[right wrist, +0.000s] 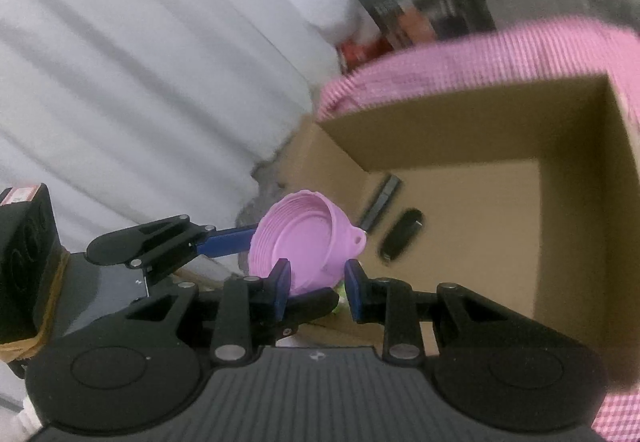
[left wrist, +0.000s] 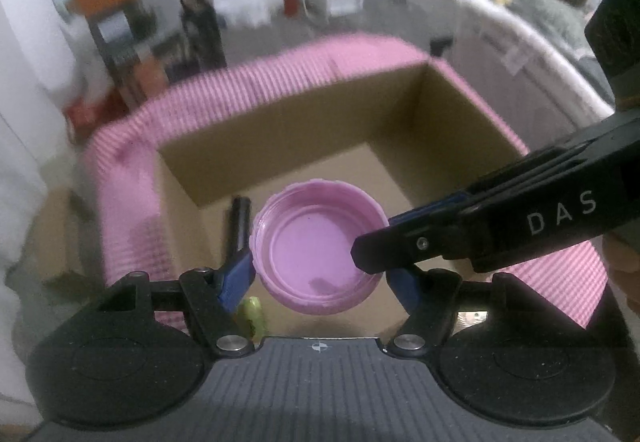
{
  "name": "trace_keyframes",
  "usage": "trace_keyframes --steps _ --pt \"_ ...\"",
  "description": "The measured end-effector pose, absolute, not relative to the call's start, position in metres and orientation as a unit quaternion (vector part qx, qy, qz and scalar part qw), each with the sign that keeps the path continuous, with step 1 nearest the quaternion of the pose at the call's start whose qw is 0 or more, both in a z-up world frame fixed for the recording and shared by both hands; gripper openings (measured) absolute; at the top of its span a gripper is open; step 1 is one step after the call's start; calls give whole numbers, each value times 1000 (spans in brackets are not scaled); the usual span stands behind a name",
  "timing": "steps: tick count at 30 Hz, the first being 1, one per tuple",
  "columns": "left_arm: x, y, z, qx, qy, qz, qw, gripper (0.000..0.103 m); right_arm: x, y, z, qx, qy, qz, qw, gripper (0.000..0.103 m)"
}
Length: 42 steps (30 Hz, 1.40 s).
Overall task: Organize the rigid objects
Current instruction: 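Carry the purple bowl into the box and open the right gripper, then return the right gripper to the table and grasp the black tape roll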
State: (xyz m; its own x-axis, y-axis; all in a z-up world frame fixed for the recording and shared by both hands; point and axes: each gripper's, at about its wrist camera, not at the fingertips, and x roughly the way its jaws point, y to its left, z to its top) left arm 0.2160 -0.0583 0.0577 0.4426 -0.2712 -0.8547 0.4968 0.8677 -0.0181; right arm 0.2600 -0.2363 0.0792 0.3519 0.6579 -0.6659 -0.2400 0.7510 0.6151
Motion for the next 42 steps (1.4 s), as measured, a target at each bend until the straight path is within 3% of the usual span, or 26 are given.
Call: trace_keyframes --steps 13,21,24,32,42 --pt "273 -60 -19 68 636 -242 730 71 317 -239 -3 191 625 259 711 33" --pt "268 -54 -29 61 657 -233 714 74 320 -225 -16 174 654 258 689 36" --pt "266 -53 -24 55 648 -233 723 77 321 -222 -14 171 650 254 695 45" --pt "232 -46 18 67 576 -239 779 85 296 -238 27 195 577 262 748 46" --pt "185 -33 87 46 478 -252 840 91 206 -300 92 262 451 269 809 50"
